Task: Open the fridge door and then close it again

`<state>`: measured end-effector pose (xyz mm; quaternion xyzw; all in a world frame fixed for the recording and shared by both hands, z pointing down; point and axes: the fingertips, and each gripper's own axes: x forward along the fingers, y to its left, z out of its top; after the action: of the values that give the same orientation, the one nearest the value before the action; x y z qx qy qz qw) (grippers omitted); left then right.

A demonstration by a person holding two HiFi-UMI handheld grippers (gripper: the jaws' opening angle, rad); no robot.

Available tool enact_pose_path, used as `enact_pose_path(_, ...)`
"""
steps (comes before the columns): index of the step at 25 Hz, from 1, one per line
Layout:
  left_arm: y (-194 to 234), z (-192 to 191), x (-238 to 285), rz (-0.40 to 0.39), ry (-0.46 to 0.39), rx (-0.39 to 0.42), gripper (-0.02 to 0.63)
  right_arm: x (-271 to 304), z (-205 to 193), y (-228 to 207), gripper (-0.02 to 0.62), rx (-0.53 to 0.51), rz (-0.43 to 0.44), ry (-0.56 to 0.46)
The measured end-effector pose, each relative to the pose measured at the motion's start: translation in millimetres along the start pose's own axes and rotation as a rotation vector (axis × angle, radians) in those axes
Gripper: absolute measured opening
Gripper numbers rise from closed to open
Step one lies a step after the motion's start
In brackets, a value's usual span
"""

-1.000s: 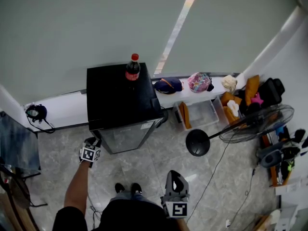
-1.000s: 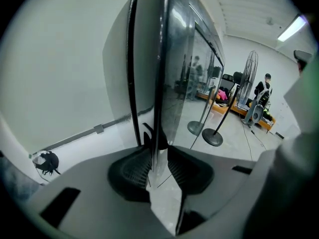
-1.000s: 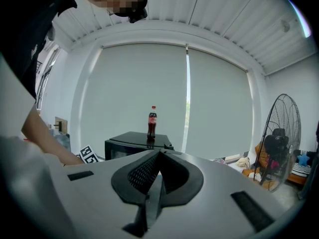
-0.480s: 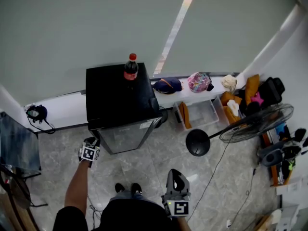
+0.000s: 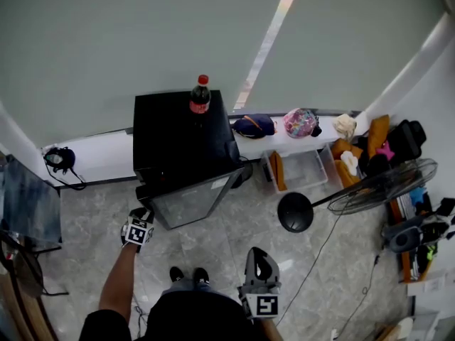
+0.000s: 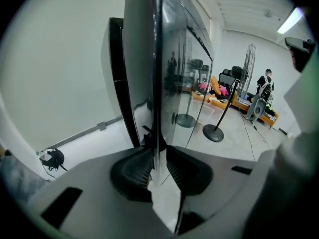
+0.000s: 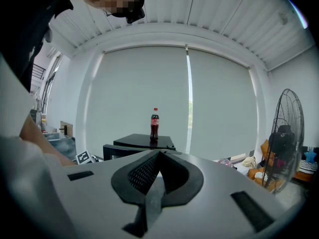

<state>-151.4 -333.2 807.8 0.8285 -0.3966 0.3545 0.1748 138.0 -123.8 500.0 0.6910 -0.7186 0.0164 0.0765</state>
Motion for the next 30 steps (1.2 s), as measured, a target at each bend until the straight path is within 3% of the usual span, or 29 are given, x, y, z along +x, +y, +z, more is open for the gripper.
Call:
enact_pose_path(13,-20,-9,-10,0.044,-0.016,-0.056,0.084,-15,8,15,0.006,-0.009,0.025,-0.028)
enact_pose_path(21,-35,-14,-18,0.058,-0.022,-0.082,0.081,-27,-2,46,0.006,-0.003,0.061,-0.026)
enact_pose_path(26,-49,-22,-11,0.053,-0.040,-0.054,0.075,-31,-7,56,0.006,-0.007,0.095,-0.028)
enact_pose_path(30,-58,-23,-22,0.076,-0.010,-0.095,0.075,-32,-5,64,0.006,-0.002,0.132,-0.038)
